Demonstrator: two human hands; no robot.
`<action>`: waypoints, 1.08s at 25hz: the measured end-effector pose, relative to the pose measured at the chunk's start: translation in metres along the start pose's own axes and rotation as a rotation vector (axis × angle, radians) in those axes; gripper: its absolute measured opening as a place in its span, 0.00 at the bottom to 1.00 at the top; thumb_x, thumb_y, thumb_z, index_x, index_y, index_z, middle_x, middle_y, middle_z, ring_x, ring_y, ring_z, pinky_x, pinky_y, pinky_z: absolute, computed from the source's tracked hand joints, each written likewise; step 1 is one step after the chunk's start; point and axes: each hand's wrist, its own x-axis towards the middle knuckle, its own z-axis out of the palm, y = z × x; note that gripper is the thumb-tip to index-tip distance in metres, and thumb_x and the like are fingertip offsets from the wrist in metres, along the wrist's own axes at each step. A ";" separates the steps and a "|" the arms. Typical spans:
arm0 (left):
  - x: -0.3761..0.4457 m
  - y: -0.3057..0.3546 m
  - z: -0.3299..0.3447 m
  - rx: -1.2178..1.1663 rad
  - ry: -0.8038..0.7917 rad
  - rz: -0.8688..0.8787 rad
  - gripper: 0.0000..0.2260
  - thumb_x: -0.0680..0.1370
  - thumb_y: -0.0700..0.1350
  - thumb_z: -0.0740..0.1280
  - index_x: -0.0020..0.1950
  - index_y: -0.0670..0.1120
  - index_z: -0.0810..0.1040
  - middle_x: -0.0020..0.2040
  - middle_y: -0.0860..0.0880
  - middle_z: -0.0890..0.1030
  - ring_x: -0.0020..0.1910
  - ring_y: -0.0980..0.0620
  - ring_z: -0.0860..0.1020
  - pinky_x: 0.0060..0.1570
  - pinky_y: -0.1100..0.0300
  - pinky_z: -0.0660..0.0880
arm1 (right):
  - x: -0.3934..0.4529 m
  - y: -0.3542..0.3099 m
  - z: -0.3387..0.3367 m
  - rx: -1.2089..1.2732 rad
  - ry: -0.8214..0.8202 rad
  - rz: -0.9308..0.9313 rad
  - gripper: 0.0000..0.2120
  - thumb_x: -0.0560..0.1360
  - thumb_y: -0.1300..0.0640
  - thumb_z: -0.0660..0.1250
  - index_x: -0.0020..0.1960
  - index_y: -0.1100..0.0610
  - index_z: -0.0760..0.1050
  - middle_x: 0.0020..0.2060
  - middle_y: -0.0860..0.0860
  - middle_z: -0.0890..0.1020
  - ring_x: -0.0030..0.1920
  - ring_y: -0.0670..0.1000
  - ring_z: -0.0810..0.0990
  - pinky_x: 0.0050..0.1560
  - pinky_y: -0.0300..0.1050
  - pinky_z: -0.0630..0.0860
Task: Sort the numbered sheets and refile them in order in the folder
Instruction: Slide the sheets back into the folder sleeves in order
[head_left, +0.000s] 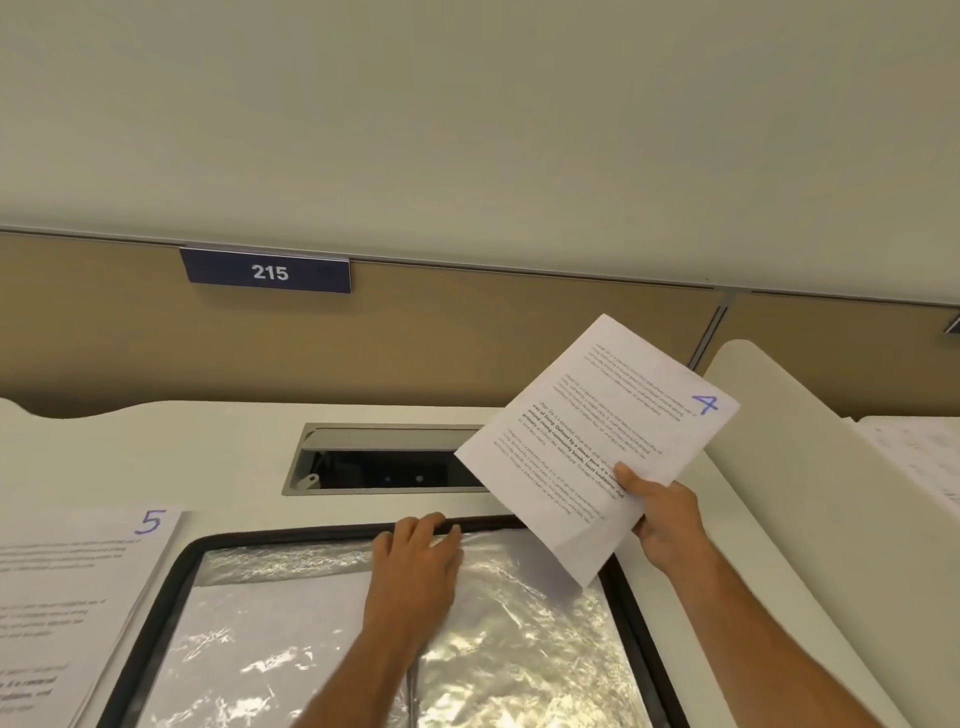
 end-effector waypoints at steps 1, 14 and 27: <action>-0.002 0.000 0.001 -0.002 0.032 0.013 0.11 0.74 0.50 0.75 0.56 0.56 0.84 0.58 0.54 0.81 0.56 0.49 0.78 0.54 0.46 0.75 | 0.001 0.003 0.002 0.007 0.004 -0.002 0.18 0.71 0.66 0.75 0.60 0.58 0.80 0.46 0.50 0.88 0.52 0.55 0.85 0.50 0.53 0.81; -0.014 -0.002 -0.001 -0.058 0.191 0.054 0.12 0.67 0.37 0.78 0.40 0.50 0.79 0.41 0.54 0.78 0.43 0.48 0.73 0.44 0.53 0.67 | -0.008 0.000 0.050 0.165 -0.113 -0.100 0.12 0.75 0.64 0.71 0.58 0.54 0.80 0.53 0.52 0.86 0.54 0.52 0.85 0.53 0.50 0.83; -0.008 0.002 -0.001 -0.025 0.058 0.069 0.13 0.68 0.40 0.77 0.46 0.51 0.77 0.40 0.53 0.82 0.46 0.50 0.80 0.49 0.50 0.75 | -0.006 0.011 0.085 0.060 -0.196 -0.227 0.22 0.71 0.60 0.74 0.65 0.57 0.78 0.58 0.53 0.85 0.59 0.55 0.83 0.57 0.60 0.80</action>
